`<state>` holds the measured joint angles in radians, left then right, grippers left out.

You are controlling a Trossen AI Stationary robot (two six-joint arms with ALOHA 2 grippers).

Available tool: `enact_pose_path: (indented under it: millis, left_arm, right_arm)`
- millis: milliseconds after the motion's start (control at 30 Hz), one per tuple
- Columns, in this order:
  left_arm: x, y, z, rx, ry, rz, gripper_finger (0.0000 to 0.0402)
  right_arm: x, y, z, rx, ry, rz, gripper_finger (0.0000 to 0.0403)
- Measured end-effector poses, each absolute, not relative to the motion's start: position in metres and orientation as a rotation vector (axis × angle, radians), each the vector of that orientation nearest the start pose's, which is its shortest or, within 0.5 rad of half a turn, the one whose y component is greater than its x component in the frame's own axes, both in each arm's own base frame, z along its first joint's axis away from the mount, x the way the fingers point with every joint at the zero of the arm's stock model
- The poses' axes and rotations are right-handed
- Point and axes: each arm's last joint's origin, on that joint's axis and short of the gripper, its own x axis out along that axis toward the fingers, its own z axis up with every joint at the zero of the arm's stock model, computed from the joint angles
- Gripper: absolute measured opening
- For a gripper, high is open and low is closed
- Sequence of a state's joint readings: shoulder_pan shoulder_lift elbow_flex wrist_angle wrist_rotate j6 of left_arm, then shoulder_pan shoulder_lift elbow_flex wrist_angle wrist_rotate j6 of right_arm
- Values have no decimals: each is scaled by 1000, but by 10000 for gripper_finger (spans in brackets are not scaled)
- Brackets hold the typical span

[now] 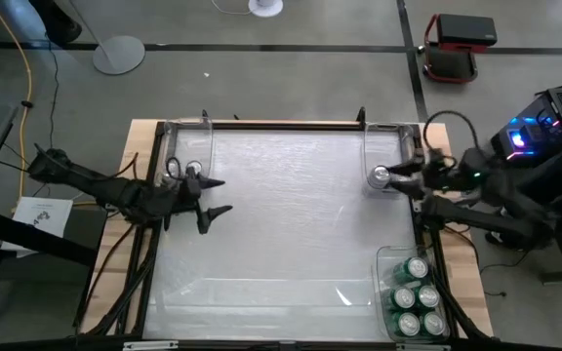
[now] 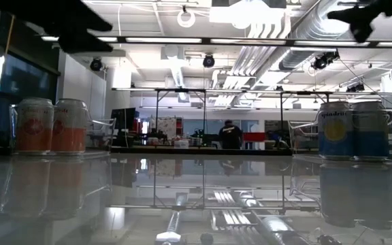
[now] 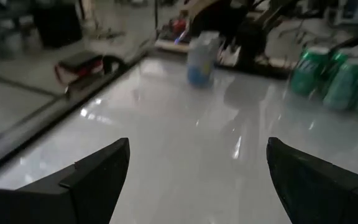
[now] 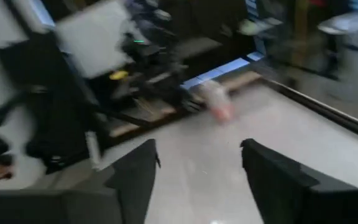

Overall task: Sort soda cans
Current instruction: Return to Home Position

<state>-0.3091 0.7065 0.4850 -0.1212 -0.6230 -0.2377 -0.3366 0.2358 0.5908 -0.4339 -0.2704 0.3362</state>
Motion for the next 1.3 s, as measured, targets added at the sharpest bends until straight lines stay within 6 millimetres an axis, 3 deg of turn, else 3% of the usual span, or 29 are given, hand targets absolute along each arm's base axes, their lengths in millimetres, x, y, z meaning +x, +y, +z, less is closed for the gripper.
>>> enact_pose_path:
  millis: [133,267,433,600,933,1067,1200,1300]
  left_arm:
    - [158,-20,264,-31,160,290,356]
    - [154,2,273,19,100,296,356]
    - [135,25,281,26,49,310,356]
    - [119,33,283,-24,34,309,356]
    - [113,34,277,-37,95,316,356]
    - [113,34,276,-48,106,316,356]
    - [113,33,275,-54,113,310,355]
    - [113,33,275,-56,120,310,355]
  right_arm:
    - [95,-18,262,312,-64,63,182]
    - [110,-19,233,268,-139,108,143]
    - [115,-19,210,198,-208,79,83]
    - [115,-20,191,147,-209,61,14]
    - [117,-19,182,223,-118,99,3]
    - [113,-18,199,199,-105,176,2]
    - [101,-20,211,192,-8,112,0]
    - [91,-19,215,195,-40,82,0]
